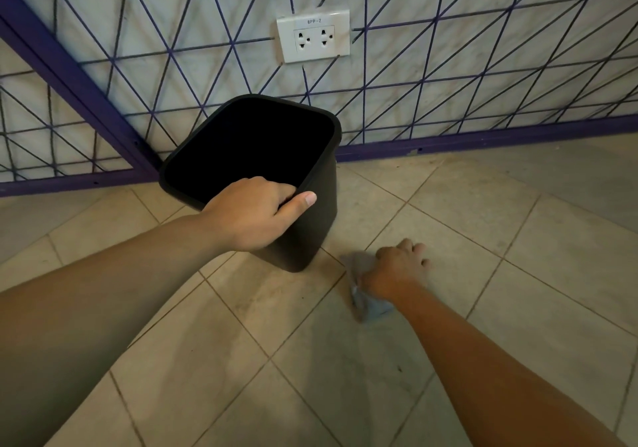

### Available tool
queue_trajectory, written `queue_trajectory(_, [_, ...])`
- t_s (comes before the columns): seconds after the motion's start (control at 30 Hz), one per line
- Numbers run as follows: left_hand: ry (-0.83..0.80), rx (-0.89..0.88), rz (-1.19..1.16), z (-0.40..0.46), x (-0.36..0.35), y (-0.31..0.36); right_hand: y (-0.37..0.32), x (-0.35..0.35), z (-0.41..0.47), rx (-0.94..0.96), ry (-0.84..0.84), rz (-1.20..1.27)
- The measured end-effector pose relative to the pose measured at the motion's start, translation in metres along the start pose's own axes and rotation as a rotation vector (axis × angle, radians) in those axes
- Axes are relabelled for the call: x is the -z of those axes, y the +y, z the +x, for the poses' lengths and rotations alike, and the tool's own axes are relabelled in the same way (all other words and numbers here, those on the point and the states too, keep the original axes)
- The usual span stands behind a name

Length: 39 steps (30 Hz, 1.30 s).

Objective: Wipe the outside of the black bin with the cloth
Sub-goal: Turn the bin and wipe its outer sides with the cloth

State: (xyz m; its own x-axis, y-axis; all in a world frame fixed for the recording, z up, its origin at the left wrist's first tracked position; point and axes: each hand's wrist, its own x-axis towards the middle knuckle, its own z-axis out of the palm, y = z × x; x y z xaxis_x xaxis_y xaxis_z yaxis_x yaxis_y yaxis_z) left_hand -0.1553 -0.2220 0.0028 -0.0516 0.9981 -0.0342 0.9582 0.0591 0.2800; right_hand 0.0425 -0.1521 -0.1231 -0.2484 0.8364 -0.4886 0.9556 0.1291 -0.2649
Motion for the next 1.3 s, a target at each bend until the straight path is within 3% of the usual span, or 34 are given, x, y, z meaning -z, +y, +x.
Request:
queue_trajectory(0.07, [0.001,0.004,0.003,0.0,0.0,0.0,-0.003,0.008,0.002,0.092,0.071,0.179])
queue_trajectory(0.2, [-0.007,0.013,0.008,0.003,0.001,0.001,-0.022,0.024,-0.001,0.028,0.004,0.978])
queue_trajectory(0.27, [-0.009,0.015,-0.004,0.004,0.001,0.002,-0.037,0.021,-0.009,-0.062,0.158,1.188])
queue_trajectory(0.33, [-0.002,0.014,-0.01,0.005,0.0,0.003,-0.056,0.014,-0.022,-0.057,0.336,1.369])
queue_trajectory(0.37, [0.003,0.013,-0.007,0.006,0.0,0.003,-0.067,0.01,-0.03,-0.027,0.346,1.473])
queue_trajectory(0.5, [-0.003,0.02,-0.023,0.012,0.001,0.0,-0.105,-0.013,-0.058,0.131,0.123,1.778])
queue_trajectory(0.6, [-0.008,0.012,-0.043,0.013,0.001,-0.002,-0.114,-0.027,-0.057,0.094,0.194,1.823])
queue_trajectory(0.73, [-0.006,-0.013,-0.065,0.013,-0.001,-0.004,-0.127,-0.025,-0.047,0.047,0.344,1.614])
queue_trajectory(0.83, [-0.009,-0.065,-0.036,0.014,-0.003,-0.007,-0.144,-0.03,-0.046,0.148,0.301,1.755])
queue_trajectory(0.97, [-0.005,-0.081,-0.061,0.015,-0.004,-0.011,-0.151,-0.027,-0.053,0.243,0.238,1.631])
queue_trajectory(1.1, [0.024,-0.102,-0.04,0.015,-0.004,-0.014,-0.148,-0.039,-0.016,0.104,0.298,1.693])
queue_trajectory(1.23, [0.009,-0.115,0.033,0.014,-0.005,-0.013,-0.143,-0.078,0.022,-0.096,0.218,1.867])
queue_trajectory(1.3, [-0.01,-0.105,0.033,0.015,-0.005,-0.015,-0.148,-0.06,-0.001,-0.016,0.218,1.849])
